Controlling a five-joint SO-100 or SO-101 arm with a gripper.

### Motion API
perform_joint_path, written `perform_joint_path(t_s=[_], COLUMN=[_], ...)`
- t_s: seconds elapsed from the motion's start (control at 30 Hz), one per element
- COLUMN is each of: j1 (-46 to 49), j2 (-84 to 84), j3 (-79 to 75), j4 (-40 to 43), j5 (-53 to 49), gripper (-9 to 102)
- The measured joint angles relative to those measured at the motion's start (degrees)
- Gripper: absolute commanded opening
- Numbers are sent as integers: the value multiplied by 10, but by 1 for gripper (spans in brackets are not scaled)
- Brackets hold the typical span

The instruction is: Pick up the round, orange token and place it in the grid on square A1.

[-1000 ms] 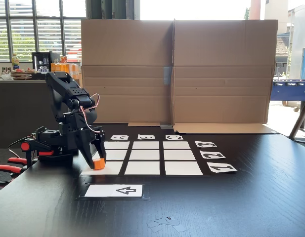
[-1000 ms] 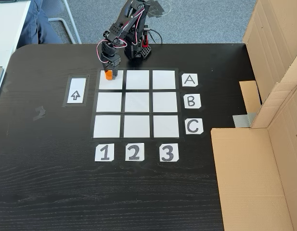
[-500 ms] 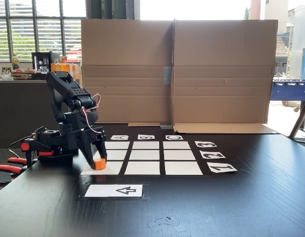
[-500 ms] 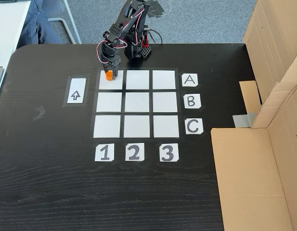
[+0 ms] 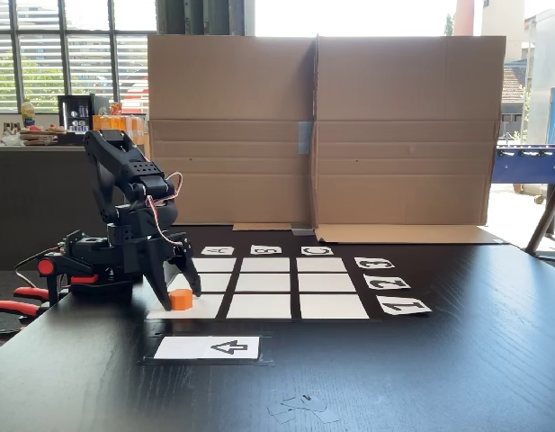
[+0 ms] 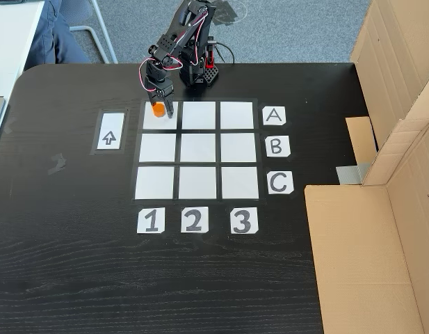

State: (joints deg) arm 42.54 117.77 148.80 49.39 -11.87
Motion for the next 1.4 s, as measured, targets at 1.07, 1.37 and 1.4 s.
perform_joint_path(t_s=[1.07, 1.37, 1.4], j1=[172, 300, 329], j2=[260, 340, 352], j3=[-191, -163, -150], j4=[72, 73, 73], j5=[36, 36, 36], gripper=[29, 24, 23])
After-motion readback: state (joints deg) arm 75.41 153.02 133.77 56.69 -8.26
